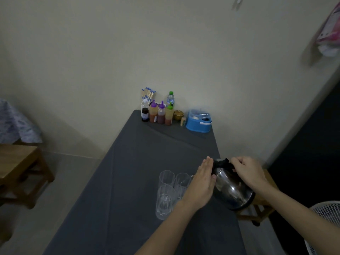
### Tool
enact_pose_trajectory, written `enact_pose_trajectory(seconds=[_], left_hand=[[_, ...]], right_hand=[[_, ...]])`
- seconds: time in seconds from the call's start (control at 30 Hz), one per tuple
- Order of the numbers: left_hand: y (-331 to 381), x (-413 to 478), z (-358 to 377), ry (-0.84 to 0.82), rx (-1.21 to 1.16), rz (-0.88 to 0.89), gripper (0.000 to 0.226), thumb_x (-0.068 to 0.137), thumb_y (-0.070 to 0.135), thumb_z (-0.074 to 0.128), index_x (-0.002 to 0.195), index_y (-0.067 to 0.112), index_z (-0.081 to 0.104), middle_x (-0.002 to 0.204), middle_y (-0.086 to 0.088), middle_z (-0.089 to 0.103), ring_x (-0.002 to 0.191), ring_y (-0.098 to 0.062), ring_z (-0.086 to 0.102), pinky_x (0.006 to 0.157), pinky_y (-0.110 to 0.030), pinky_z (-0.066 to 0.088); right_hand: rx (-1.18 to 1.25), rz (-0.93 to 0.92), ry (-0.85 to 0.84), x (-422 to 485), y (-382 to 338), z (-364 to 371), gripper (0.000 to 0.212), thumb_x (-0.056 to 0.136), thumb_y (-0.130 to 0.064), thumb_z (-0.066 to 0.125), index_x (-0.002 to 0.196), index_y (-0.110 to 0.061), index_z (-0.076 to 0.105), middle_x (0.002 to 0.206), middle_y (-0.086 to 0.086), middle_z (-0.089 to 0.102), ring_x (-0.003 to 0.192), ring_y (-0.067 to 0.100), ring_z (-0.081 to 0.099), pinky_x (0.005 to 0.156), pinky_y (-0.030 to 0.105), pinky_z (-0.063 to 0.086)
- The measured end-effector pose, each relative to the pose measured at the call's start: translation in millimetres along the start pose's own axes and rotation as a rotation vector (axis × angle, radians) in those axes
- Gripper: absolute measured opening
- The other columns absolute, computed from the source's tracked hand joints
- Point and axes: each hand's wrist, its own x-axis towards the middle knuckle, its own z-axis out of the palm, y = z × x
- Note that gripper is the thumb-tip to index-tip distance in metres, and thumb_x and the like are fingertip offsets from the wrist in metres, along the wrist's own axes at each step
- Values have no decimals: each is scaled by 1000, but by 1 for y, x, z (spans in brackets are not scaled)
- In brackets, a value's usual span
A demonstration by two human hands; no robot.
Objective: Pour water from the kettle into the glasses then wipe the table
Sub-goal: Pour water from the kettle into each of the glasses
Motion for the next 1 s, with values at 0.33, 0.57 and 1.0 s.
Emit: enact_pose_trajectory(seconds=[0.33, 0.57, 1.0], left_hand=[[2, -1, -21, -39, 101, 61, 56, 103, 32, 23, 152, 9, 7, 161, -4, 5, 146, -7, -1, 113, -13, -4], [-5, -8, -41, 26, 95, 36, 53, 105, 24, 24, 152, 10, 3, 161, -2, 1, 144, -4, -4, 117, -17, -3], [-21, -23, -48, 158, 10, -67, 57, 104, 23, 26, 152, 12, -2, 161, 1, -5, 146, -5, -8, 115, -16, -6]], right_hand=[[141, 107, 103, -11, 5, 17, 42, 88, -20, 54, 46, -13, 52, 43, -2, 51, 47, 18, 50, 52, 31, 36], [131, 14, 44, -1, -26, 20, 42, 89, -20, 53, 49, -6, 56, 43, -1, 53, 47, 18, 49, 50, 30, 33], [-78, -169, -69, 13, -70, 32, 37, 91, -25, 53, 62, -10, 71, 49, 0, 59, 46, 12, 54, 43, 22, 39]])
